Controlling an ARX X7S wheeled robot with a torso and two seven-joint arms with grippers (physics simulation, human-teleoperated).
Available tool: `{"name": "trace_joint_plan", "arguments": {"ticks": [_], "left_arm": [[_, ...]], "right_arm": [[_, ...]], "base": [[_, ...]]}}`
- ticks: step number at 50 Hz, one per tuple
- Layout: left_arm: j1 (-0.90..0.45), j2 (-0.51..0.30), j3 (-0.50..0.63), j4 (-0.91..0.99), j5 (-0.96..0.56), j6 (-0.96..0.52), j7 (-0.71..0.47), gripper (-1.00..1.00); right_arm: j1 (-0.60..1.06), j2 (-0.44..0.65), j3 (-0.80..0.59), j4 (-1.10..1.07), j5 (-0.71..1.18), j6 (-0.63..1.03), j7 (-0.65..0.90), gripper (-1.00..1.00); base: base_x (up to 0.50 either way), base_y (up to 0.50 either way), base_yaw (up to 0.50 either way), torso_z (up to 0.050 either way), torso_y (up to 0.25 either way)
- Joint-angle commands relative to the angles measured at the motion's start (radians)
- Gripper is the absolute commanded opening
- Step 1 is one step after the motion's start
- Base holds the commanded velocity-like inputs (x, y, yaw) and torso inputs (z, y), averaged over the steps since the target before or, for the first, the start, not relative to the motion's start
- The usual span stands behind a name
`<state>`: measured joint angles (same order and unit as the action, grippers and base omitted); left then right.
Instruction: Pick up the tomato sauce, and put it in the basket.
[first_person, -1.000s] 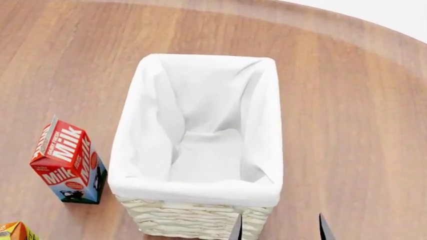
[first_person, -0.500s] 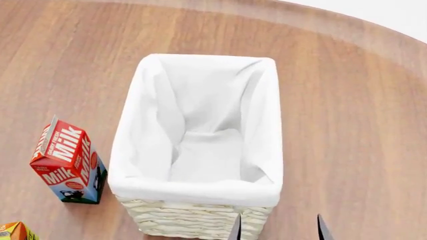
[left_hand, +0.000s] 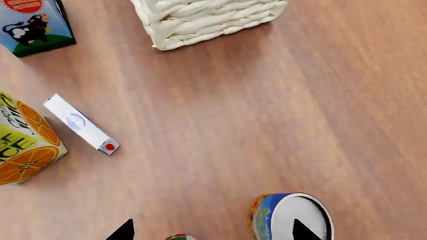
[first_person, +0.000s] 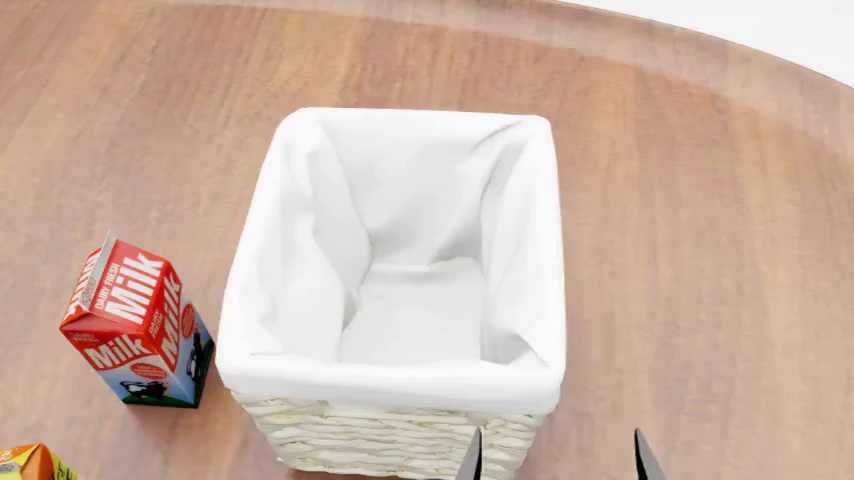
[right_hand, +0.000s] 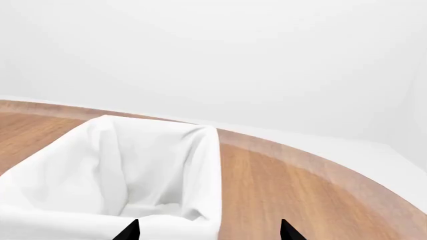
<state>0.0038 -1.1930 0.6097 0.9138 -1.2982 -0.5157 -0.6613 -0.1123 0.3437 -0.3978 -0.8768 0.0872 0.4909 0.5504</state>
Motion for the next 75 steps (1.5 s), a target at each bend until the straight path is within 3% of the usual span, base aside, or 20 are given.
{"name": "trace_joint_plan", "arguments": {"ticks": [1,29,63,75], "left_arm": [[0.017,-0.013,0.002,0.004,0.009,0.008,-0.007,1.0],[0.114,-0.086,-0.01,-0.102,0.078,0.107,0.015,1.0],[0.127,0.005,0.069,-0.161,0.187,0.043,0.063,1.0],[0.069,0.04,0.082,-0.174,0.21,-0.018,0.075,1.0]], "right_arm": [[0.001,0.003,0.001,0.005,0.006,-0.004,0.003,1.0],[0.012,0.007,-0.016,0.013,0.006,0.0,0.011,1.0],[0.013,0.015,-0.021,0.014,0.014,-0.005,0.023,1.0],[0.014,0.019,-0.021,0.02,0.02,-0.011,0.024,1.0]], "base": [[0.0,0.0,0.0,0.0,0.0],[0.0,0.0,0.0,0.0,0.0],[0.0,0.0,0.0,0.0,0.0],[0.0,0.0,0.0,0.0,0.0]]}}
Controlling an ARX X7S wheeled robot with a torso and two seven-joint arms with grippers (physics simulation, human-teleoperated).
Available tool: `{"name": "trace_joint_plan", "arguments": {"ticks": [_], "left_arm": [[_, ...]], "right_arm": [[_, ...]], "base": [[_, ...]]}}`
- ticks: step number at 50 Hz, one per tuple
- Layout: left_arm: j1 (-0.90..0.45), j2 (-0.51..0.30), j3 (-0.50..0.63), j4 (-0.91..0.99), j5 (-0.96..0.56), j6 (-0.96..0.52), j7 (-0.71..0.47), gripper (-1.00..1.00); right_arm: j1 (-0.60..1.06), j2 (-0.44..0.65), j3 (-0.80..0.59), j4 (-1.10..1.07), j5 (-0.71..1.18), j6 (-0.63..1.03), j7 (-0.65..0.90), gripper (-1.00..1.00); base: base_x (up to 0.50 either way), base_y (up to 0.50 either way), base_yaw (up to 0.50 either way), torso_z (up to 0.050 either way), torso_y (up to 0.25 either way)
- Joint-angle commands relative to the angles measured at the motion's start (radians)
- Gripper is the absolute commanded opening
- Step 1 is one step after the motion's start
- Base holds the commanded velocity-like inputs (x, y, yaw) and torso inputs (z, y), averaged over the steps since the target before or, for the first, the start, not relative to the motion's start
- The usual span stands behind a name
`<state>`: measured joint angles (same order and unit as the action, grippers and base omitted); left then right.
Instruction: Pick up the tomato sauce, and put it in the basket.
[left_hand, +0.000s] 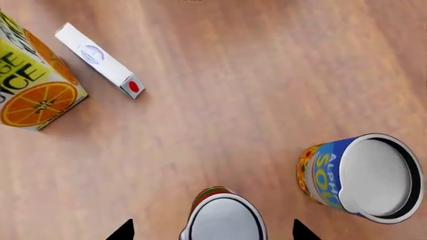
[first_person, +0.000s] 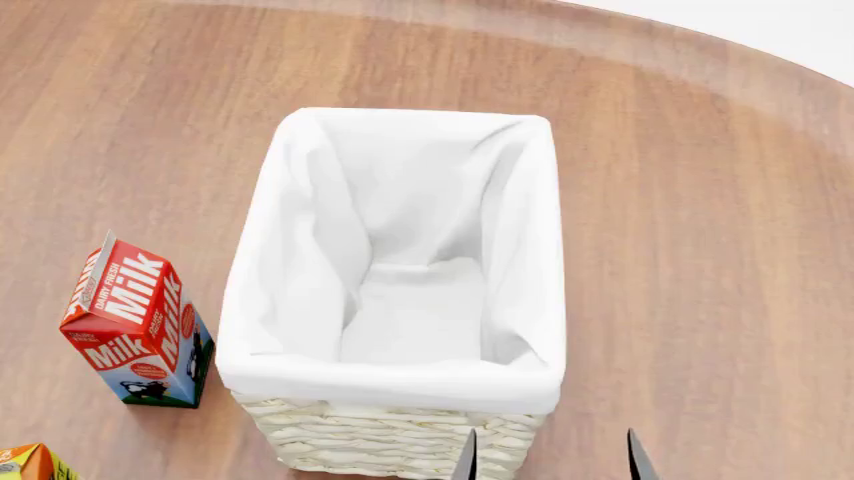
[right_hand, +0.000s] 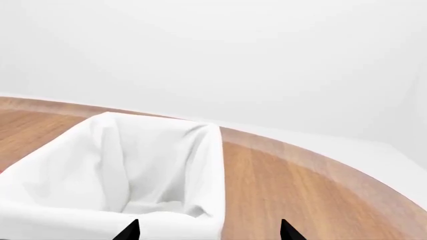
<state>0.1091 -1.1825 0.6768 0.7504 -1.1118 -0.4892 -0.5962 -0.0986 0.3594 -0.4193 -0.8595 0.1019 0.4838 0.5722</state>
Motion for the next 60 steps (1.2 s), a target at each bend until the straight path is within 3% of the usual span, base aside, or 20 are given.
{"name": "trace_joint_plan", "arguments": {"ticks": [1,16,49,50,60], "left_arm": [[-0.041,0.035,0.016,-0.015,0.026,-0.049,0.012,1.0],[-0.07,0.081,0.04,-0.043,0.056,-0.089,0.015,1.0],[-0.013,0.137,0.08,-0.178,0.155,-0.008,0.09,1.0],[-0.013,0.14,0.082,-0.183,0.16,-0.007,0.092,-1.0],[-0.018,0.147,0.088,-0.192,0.175,-0.007,0.099,-1.0]], "right_arm": [[0.0,0.004,0.001,0.004,0.006,-0.007,0.002,1.0],[0.002,0.007,-0.001,0.002,0.011,-0.006,0.006,1.0],[0.002,0.011,-0.014,0.023,0.012,-0.024,0.015,1.0],[0.003,0.012,-0.014,0.022,0.012,-0.023,0.016,1.0],[0.003,0.014,-0.014,0.029,0.015,-0.029,0.017,1.0]], "base": [[0.0,0.0,0.0,0.0,0.0],[0.0,0.0,0.0,0.0,0.0],[0.0,0.0,0.0,0.0,0.0],[0.0,0.0,0.0,0.0,0.0],[0.0,0.0,0.0,0.0,0.0]]}}
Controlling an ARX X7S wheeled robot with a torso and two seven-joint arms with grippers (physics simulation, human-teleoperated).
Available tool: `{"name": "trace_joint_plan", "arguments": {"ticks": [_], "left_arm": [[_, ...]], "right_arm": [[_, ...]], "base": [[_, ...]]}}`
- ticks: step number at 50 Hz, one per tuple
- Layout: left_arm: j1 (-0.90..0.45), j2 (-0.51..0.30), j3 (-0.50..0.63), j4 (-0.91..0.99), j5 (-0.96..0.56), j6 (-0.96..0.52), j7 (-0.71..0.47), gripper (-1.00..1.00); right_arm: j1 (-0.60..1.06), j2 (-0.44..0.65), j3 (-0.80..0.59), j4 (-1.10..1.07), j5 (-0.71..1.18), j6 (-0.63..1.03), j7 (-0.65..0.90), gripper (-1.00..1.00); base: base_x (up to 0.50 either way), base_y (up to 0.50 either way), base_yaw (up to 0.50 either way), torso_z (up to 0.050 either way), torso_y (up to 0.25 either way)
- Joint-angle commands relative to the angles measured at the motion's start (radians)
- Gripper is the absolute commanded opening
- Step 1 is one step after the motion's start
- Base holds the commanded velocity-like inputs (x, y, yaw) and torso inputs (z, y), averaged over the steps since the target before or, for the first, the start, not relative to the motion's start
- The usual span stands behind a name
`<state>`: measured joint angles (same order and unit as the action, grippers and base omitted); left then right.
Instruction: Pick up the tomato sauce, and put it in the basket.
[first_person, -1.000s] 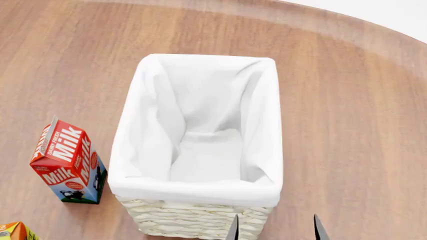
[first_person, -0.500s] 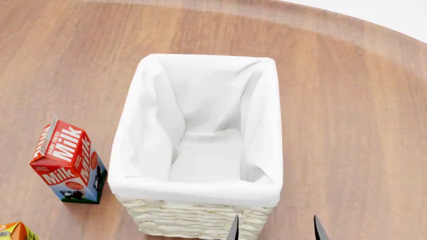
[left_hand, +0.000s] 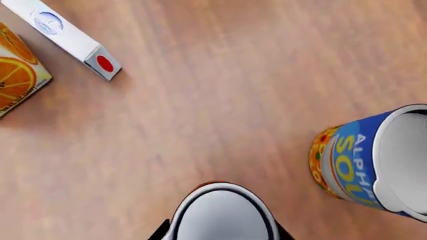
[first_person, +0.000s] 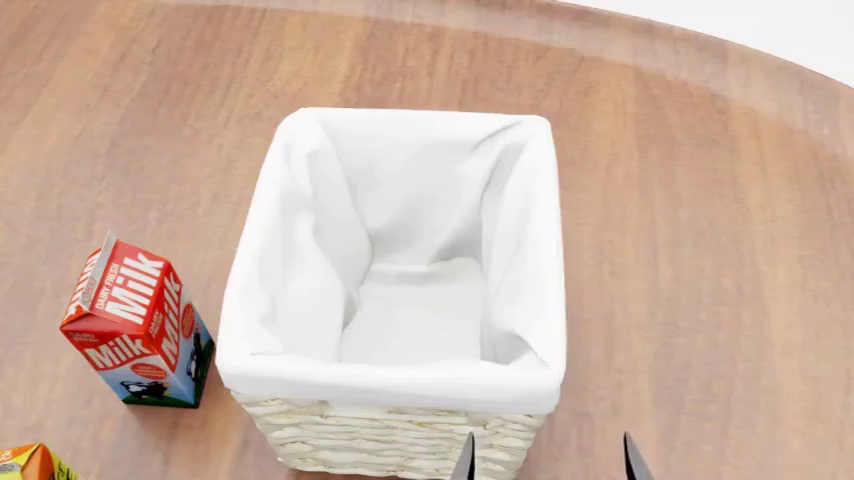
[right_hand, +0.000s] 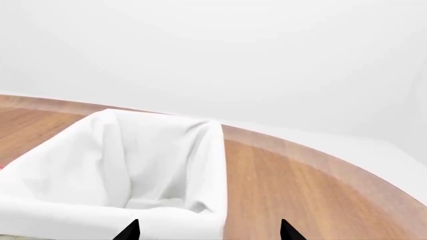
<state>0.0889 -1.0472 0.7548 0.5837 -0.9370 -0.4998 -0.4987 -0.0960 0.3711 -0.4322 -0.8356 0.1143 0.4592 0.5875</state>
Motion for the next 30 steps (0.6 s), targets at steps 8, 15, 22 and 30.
{"name": "trace_joint_plan", "arguments": {"ticks": [8,15,22,30], "left_arm": [[-0.001,0.005,0.006,-0.007,-0.007,0.001,-0.006,-1.0],[-0.016,-0.011,-0.008,0.033,-0.027,-0.009,-0.027,-1.0],[-0.02,-0.061,-0.047,0.098,-0.073,0.017,-0.043,-1.0],[-0.026,-0.139,-0.102,0.205,-0.147,0.052,-0.087,-1.0]], "right_arm": [[0.005,0.003,-0.002,-0.004,0.006,0.005,0.004,1.0],[0.003,0.006,0.001,-0.006,0.011,0.001,0.006,1.0],[0.003,0.007,0.003,-0.001,0.016,-0.004,0.007,1.0],[0.003,0.008,-0.001,0.004,0.015,-0.007,0.009,1.0]], "base": [[0.0,0.0,0.0,0.0,0.0],[0.0,0.0,0.0,0.0,0.0],[0.0,0.0,0.0,0.0,0.0],[0.0,0.0,0.0,0.0,0.0]]}}
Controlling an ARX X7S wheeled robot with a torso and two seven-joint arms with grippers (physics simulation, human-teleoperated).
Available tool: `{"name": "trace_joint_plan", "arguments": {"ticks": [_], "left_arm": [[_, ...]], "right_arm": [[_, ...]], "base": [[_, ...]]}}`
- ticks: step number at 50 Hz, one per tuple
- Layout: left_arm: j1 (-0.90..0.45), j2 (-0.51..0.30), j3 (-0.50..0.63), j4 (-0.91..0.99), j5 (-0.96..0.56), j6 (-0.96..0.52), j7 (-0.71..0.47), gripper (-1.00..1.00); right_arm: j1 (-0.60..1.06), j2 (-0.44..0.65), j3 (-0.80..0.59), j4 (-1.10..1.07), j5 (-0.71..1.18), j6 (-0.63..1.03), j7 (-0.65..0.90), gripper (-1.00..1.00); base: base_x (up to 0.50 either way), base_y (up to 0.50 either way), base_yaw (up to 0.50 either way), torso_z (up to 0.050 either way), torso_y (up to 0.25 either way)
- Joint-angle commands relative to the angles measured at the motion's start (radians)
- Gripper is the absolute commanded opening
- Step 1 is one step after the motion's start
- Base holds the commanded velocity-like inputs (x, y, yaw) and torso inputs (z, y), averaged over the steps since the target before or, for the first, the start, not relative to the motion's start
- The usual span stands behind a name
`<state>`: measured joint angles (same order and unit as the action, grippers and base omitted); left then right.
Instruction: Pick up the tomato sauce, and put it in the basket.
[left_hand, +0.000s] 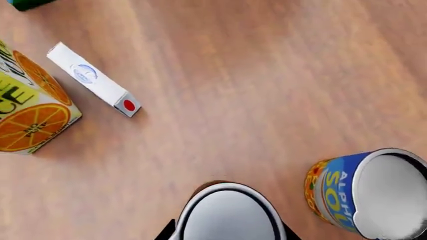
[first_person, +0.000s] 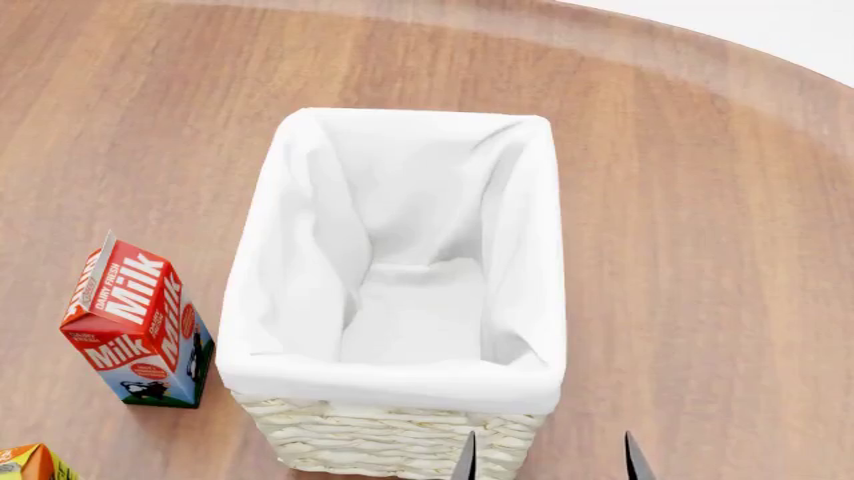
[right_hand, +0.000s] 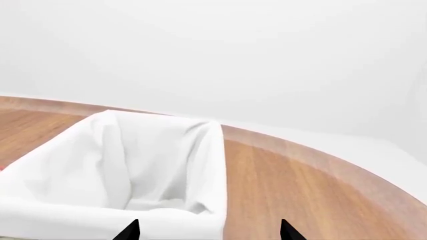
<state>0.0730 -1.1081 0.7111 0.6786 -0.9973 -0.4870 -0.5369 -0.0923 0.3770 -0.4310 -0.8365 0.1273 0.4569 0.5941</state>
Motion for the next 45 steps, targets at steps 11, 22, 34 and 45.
{"name": "trace_joint_plan", "arguments": {"ticks": [11,22,34,45], "left_arm": [[-0.089,-0.162,-0.149,0.233,-0.216,0.079,-0.082,-1.0],[-0.238,-0.218,-0.24,0.337,-0.408,0.089,-0.121,-1.0],[-0.529,-0.117,-0.253,0.368,-0.626,-0.042,-0.178,-1.0],[-0.851,-0.002,-0.273,0.319,-0.84,-0.216,-0.267,-1.0]], "right_arm": [[0.0,0.004,-0.006,0.004,0.001,-0.004,0.007,1.0],[0.003,0.005,-0.01,0.009,0.003,-0.007,0.008,1.0],[0.001,0.008,-0.011,0.014,0.004,-0.016,0.011,1.0],[0.002,0.01,-0.009,0.009,0.01,-0.011,0.014,1.0]], "base": [[0.0,0.0,0.0,0.0,0.0],[0.0,0.0,0.0,0.0,0.0],[0.0,0.0,0.0,0.0,0.0],[0.0,0.0,0.0,0.0,0.0]]}}
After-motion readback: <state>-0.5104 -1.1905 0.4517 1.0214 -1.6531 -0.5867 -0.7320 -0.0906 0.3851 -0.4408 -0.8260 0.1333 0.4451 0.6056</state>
